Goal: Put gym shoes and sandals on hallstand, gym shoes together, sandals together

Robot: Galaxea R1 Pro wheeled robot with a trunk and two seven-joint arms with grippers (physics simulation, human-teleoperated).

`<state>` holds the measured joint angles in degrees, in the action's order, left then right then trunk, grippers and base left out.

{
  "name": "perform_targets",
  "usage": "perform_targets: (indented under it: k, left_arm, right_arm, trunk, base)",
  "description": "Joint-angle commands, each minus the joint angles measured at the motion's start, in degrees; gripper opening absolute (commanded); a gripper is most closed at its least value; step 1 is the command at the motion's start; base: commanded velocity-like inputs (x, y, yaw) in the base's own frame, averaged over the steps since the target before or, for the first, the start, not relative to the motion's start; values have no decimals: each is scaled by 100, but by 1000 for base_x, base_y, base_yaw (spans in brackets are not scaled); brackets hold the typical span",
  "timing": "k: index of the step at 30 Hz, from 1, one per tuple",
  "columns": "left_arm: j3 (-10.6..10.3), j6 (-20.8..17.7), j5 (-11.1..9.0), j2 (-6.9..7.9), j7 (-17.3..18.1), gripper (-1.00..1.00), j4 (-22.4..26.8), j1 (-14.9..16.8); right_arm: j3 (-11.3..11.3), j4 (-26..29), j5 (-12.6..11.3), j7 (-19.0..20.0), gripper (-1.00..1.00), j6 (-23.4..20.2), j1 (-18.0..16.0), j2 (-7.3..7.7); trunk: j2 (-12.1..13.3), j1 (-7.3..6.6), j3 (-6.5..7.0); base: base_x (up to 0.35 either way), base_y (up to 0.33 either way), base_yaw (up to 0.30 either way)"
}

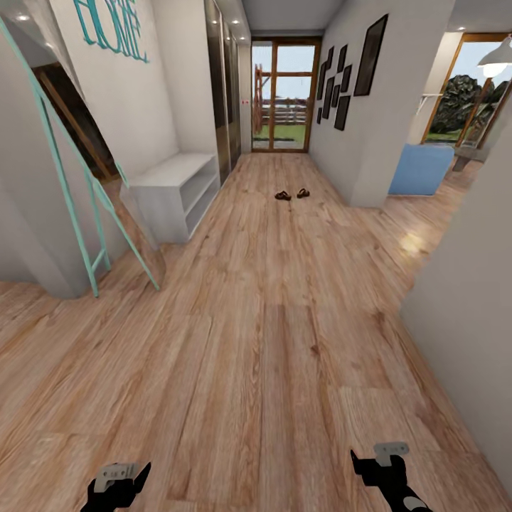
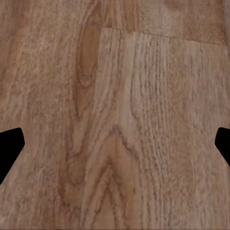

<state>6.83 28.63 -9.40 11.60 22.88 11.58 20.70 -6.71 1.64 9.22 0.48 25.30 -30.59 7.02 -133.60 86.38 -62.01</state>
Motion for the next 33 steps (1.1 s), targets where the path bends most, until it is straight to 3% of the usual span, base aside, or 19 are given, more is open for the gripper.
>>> perform_targets:
  k: [1,33]
  left_arm:
    - [20,-7,-53,-2,60,100,-7,4]
    - [20,-7,-53,0,59,100,-7,4]
  right_arm:
    - [-50,-6,54,5,100,19,-3,1]
    - [-50,-6,54,5,100,19,5,1]
  trunk:
    - [-2,2,-5]
    - [-2,2,-5]
  base:
    - [339,0,0]
    - [339,0,0]
